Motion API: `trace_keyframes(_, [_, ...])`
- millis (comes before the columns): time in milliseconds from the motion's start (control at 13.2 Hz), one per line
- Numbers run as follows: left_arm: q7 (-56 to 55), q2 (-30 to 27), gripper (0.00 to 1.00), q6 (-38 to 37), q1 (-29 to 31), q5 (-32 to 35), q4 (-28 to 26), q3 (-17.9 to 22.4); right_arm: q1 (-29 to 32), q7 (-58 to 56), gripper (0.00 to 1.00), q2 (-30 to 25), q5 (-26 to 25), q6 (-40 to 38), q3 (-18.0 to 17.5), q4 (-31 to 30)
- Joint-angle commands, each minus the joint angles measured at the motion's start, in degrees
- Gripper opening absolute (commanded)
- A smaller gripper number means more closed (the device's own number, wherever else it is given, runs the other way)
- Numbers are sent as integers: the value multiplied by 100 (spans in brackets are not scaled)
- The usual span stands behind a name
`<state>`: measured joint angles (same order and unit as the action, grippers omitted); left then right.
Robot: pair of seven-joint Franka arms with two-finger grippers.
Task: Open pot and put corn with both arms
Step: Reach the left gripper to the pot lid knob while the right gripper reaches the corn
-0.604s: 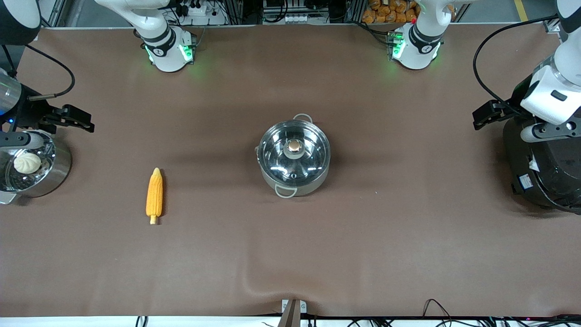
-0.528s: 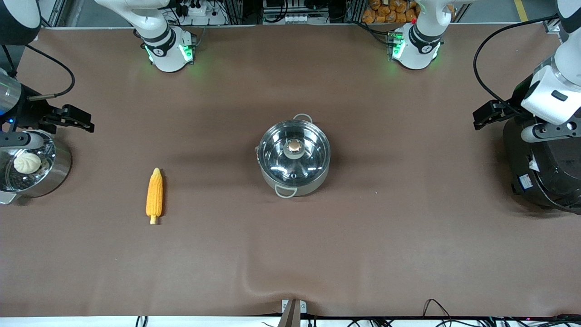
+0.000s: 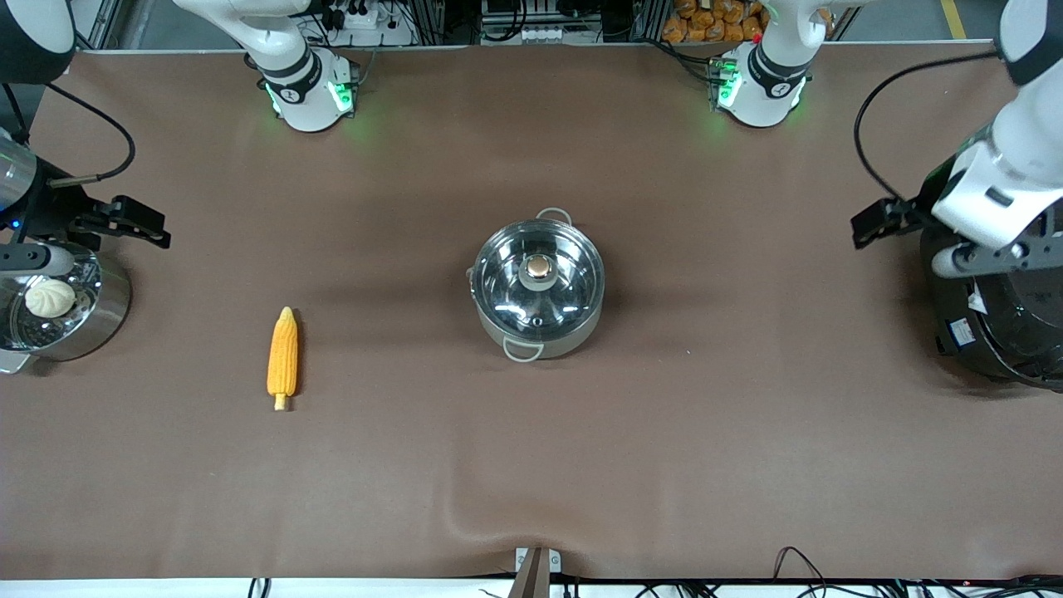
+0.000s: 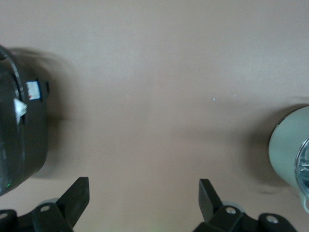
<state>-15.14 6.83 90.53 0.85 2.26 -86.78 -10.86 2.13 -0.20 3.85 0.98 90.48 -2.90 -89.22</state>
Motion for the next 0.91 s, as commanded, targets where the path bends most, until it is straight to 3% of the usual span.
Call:
trace_keyframes(0, [-1326,520,100,113,-583,-103,520,-48,103,29,100,150,52,293,-35,36])
trace_keyframes(377, [-4358,1162,100,551,-1841,-103,917,-48,375,-103,100,677,60,812,-26,71])
trace_keyframes(830, [-6149,2058,100,1448,-3229,-85,943,4,376,-893,100,1414,51,1075,-26,62])
